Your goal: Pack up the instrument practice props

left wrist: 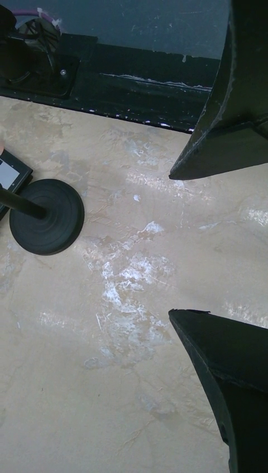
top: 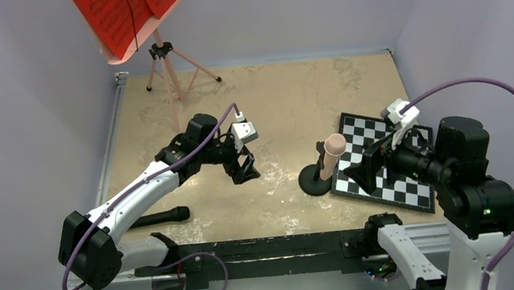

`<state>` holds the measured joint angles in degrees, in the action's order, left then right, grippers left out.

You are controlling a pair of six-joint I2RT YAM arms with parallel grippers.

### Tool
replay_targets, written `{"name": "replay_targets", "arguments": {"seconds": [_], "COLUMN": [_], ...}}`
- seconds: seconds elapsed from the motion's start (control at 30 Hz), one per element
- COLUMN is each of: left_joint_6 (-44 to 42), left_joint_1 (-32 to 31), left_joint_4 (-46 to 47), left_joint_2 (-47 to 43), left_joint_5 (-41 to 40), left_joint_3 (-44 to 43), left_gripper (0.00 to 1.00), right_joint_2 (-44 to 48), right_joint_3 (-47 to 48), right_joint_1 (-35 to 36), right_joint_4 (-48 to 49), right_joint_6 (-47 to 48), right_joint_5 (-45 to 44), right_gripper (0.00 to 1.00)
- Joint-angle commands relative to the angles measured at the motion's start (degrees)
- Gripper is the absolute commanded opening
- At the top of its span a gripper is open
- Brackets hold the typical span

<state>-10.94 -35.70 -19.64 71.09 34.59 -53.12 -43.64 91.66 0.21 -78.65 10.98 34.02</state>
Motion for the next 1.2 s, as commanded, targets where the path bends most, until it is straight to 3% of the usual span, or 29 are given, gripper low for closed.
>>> {"name": "replay_targets", "arguments": {"seconds": [0.0,0.3,0.43,0.6,0.8,0.97,1.17], "left_joint_6": [1.1,0.1,-1.3,-2.2,-1.9,-1.1,-0.3], "left_joint_1": [-0.4,-0.3,-0.3,-0.3,-0.4,-0.4,-0.3], "left_joint_4": [4.5,2.6,1.9,2.0,2.4,2.4,2.7], "left_joint_2": [-0.2,-2.2,-2.3,-2.3,-2.4,-2.4,-2.7], "left_joint_5": [1.4,0.4,0.3,-0.1,-0.6,-1.4,-1.6], "left_joint_3": [-1.8,-0.7,-0.7,-0.8,-0.5,-0.2,0.6], "left_gripper": [0.9,0.89,0.89,0.89,0.89,0.89,0.89], "right_joint_2": [0.7,-2.4,-2.8,-1.4,-0.2,-1.3,-2.8], "right_joint_3": [-5.4,-11.2,-13.0,-16.6,-18.9,-18.4,-18.4], "right_joint_1": [0.1,4.1,11.6,16.0,16.5,16.5,17.2], "right_joint_4": [3.9,15.4,17.7,22.7,26.5,27.9,27.2], "right_joint_6": [4.1,5.1,6.7,1.5,-3.7,-4.9,-5.5], "right_joint_5": [8.4,7.7,3.5,-6.3,-15.1,-14.7,-14.2], "right_gripper": [0.99,0.99,0.99,0.99,0.98,0.98,0.9]}}
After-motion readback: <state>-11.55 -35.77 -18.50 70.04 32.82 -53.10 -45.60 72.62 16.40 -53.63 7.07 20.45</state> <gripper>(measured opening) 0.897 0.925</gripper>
